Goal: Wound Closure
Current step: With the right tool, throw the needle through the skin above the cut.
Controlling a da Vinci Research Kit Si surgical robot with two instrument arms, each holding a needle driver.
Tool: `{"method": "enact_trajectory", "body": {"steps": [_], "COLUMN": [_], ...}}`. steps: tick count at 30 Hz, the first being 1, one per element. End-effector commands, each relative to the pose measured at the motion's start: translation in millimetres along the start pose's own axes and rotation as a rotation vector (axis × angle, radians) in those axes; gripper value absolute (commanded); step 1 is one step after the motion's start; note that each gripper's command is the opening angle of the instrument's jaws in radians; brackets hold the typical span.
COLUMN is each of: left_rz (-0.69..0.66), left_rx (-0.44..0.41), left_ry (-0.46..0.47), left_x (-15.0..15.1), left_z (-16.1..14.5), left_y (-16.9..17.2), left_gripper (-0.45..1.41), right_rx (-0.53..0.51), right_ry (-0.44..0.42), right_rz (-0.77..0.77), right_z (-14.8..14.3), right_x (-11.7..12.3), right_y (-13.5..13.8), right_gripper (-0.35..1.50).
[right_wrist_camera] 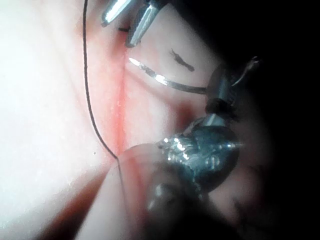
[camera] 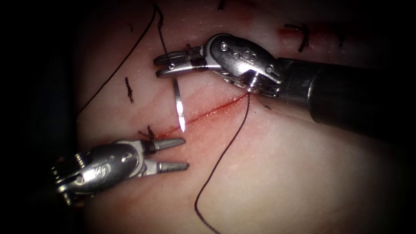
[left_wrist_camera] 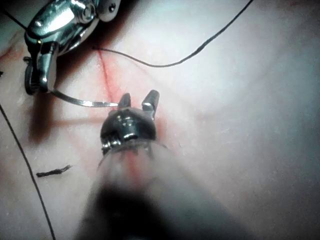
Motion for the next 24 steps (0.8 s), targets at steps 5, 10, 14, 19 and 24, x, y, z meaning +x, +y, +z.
{"method": "enact_trajectory", "body": {"steps": [5, 10, 14, 19, 24], "left_rz": [-0.068, -0.089, -0.095, -0.103, -0.105], "left_rx": [0.074, 0.072, 0.074, 0.063, 0.06], "left_ry": [-0.125, -0.177, -0.181, -0.184, -0.185], "left_x": [-2.9, -4.5, -4.0, -3.4, -3.1], "left_z": [1.7, 2.9, 3.6, 4.3, 4.0], "left_y": [-0.6, -0.2, 0.0, 0.4, 0.4], "left_gripper": [0.42, 0.44, 0.46, 0.46, 0.47], "right_rx": [0.021, 0.055, 0.087, 0.094, 0.088], "right_ry": [-0.011, -0.039, -0.035, -0.028, -0.037], "right_rz": [-0.122, -0.245, -0.316, -0.407, -0.464], "right_z": [0.4, 0.8, 1.0, 1.1, 1.1], "right_x": [0.3, 0.9, 0.9, 0.9, 0.6], "right_y": [1.0, 0.9, 0.7, 0.6, 0.3], "right_gripper": [-0.35, -0.35, -0.35, -0.35, -0.35]}}
